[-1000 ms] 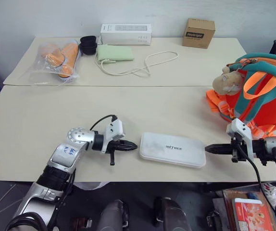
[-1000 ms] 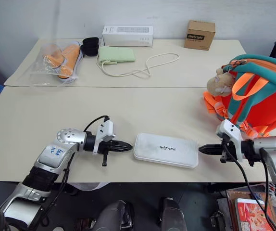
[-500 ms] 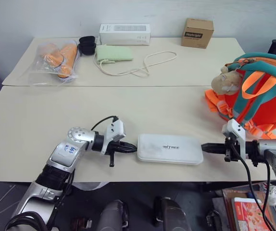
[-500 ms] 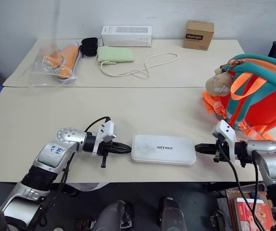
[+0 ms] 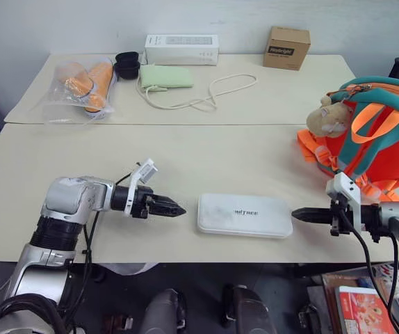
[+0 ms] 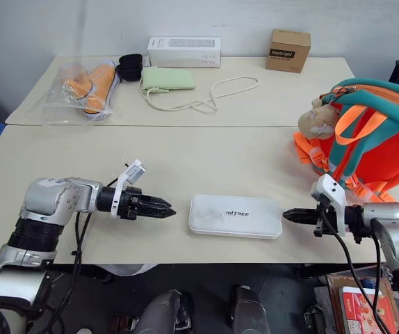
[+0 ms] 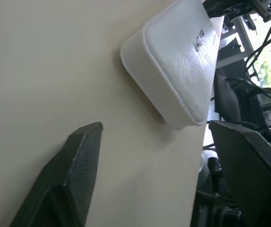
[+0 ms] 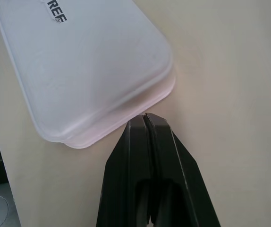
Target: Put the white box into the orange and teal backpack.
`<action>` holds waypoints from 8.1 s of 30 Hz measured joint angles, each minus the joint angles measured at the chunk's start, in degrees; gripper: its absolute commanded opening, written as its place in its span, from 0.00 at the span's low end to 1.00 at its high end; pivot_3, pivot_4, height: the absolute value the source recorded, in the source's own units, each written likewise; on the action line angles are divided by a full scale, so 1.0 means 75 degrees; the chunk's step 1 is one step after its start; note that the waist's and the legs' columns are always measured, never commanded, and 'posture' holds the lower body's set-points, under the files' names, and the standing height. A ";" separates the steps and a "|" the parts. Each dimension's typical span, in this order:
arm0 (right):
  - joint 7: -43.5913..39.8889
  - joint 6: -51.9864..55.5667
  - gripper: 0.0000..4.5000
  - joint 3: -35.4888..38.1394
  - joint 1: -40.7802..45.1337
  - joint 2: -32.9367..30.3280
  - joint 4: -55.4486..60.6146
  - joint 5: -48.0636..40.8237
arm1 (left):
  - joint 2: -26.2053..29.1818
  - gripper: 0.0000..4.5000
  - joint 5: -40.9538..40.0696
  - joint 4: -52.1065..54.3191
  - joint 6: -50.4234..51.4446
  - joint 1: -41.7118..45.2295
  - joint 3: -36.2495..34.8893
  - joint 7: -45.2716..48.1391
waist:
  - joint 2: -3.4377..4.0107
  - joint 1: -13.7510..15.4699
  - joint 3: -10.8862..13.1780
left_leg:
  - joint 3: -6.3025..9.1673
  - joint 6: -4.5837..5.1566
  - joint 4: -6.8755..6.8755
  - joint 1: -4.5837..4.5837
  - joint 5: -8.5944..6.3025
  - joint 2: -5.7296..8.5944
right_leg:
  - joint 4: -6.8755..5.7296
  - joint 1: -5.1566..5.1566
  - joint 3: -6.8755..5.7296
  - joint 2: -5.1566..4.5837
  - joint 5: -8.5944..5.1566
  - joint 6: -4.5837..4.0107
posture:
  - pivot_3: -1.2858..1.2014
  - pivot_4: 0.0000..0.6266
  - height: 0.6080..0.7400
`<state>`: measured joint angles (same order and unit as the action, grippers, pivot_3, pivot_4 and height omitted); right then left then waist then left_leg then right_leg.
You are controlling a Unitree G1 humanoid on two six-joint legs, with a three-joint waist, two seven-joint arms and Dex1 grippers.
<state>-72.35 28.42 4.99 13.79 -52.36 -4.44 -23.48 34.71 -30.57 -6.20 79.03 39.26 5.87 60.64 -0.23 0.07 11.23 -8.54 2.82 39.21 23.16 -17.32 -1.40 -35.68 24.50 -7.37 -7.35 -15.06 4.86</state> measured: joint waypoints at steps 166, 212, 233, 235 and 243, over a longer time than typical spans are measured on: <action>0.0934 0.4575 0.01 0.1928 0.1210 -0.1574 0.4009 -0.7045 | -0.3536 0.28 0.1712 -0.3330 -0.7855 0.3664 0.0705 0.1919 | -0.0038 0.0171 0.0017 | 0.0004 0.0068 0.0000 0.0039 -0.0005 0.0049 | 0.0093 0.0008 0.0006 -0.0046 0.0040 0.0068 | 0.52 0.24 1.00; 0.3472 0.3235 0.00 0.0859 0.1591 0.0208 0.3778 -0.5129 | -0.1808 0.72 0.1134 -0.0379 -0.6096 0.2127 0.0157 0.0004 | -0.0040 0.0163 0.0017 | 0.0010 0.0076 -0.0004 0.0041 0.0008 0.0063 | 0.0075 0.0001 0.0063 -0.0040 0.0050 0.0085 | 0.52 0.24 1.00; 0.3251 0.3191 0.00 0.0549 0.1806 0.0548 0.3476 -0.4282 | 0.0576 0.39 -0.0653 0.1780 -0.4181 0.1164 -0.1190 0.0325 | -0.0039 0.0102 0.0016 | 0.0006 0.0072 -0.0006 0.0036 0.0007 0.0060 | 0.0071 0.0001 0.0064 -0.0034 0.0049 0.0084 | 0.52 0.24 1.00; 0.3224 0.3192 0.00 0.0546 0.1820 0.0557 0.3452 -0.4249 | 0.0927 0.43 -0.0999 0.1914 -0.3869 0.1165 -0.1458 0.0455 | -0.0040 0.0078 0.0016 | 0.0006 0.0072 -0.0006 0.0037 0.0007 0.0060 | 0.0072 0.0000 0.0065 -0.0034 0.0049 0.0084 | 0.52 0.24 1.00; 0.3077 0.3201 0.00 0.0546 0.1882 0.0559 0.3339 -0.4220 | 0.1031 0.87 -0.1192 0.3040 -0.3638 0.1172 -0.1325 -0.0415 | -0.0040 0.0156 0.0016 | 0.0004 0.0071 -0.0006 0.0029 0.0008 0.0067 | 0.0081 -0.0007 0.0084 -0.0035 0.0050 0.0085 | 0.52 0.24 1.00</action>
<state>-49.28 52.43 9.08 27.90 -48.16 20.61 -55.13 42.44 -39.51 16.60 51.75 48.05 -4.07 57.53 -0.53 1.24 11.35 -8.52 3.35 39.16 23.37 -17.26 -0.90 -35.07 24.45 -6.74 -7.62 -14.68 5.50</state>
